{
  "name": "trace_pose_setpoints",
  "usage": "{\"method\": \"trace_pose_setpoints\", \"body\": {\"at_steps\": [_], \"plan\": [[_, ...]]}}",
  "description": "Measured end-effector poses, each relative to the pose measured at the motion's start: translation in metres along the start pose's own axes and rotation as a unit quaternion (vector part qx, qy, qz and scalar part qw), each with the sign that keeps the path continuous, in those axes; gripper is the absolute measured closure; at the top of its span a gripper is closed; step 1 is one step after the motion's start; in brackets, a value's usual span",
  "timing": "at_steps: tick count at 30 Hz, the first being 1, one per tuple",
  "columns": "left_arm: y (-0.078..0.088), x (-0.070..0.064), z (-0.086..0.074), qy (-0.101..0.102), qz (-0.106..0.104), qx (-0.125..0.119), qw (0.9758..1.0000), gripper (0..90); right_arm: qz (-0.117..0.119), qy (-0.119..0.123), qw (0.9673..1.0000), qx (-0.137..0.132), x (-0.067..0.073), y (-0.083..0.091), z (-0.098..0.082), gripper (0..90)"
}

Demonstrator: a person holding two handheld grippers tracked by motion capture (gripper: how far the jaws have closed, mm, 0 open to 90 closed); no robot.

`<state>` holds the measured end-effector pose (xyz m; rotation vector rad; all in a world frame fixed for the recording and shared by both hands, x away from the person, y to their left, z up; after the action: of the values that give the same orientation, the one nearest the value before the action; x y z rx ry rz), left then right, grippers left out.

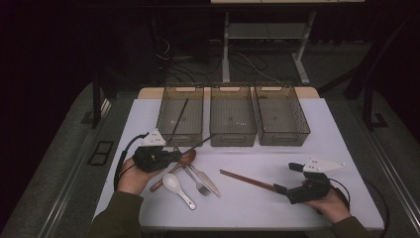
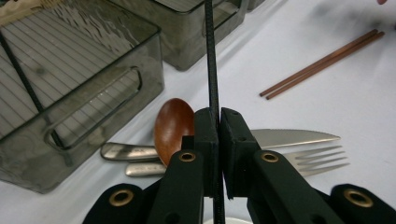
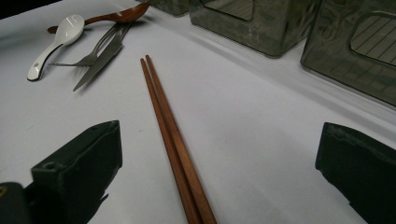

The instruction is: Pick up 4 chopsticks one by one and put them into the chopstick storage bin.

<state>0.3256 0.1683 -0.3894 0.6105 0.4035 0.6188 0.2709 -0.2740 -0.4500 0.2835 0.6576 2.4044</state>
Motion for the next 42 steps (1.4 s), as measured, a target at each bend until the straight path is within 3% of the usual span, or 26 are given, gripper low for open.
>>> {"method": "trace_pose_setpoints", "body": {"at_steps": [13, 20, 31, 42], "plan": [[-0.007, 0.011, 0.018, -0.002, 0.015, -0.003, 0.9999, 85.3, 0.000, -0.002, 1.0000, 0.001, 0.000, 0.000, 0.000, 0.8], [-0.007, 0.021, 0.031, 0.007, 0.029, -0.009, 0.9995, 85.3, -0.001, -0.003, 1.0000, 0.001, 0.000, 0.000, 0.000, 0.8], [-0.013, 0.045, 0.053, 0.030, 0.052, -0.021, 0.9980, 85.3, 0.000, -0.003, 1.0000, -0.001, 0.000, 0.001, 0.000, 0.8], [-0.027, 0.068, 0.066, 0.048, 0.056, -0.039, 0.9965, 85.2, 0.001, -0.003, 1.0000, -0.002, 0.000, 0.001, 0.000, 0.8]]}}
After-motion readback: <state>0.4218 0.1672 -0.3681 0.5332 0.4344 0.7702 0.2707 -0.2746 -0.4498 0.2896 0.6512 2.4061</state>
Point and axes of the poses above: each handheld gripper's, and its own axes: y roughly backward along the jaws, z roughly out of its top, x roughly to its left, the point moved 2 cm from there along -y, roughly forward along the jaws, and after that the axes turned 8 degrees about y, right-handed, at the moved point
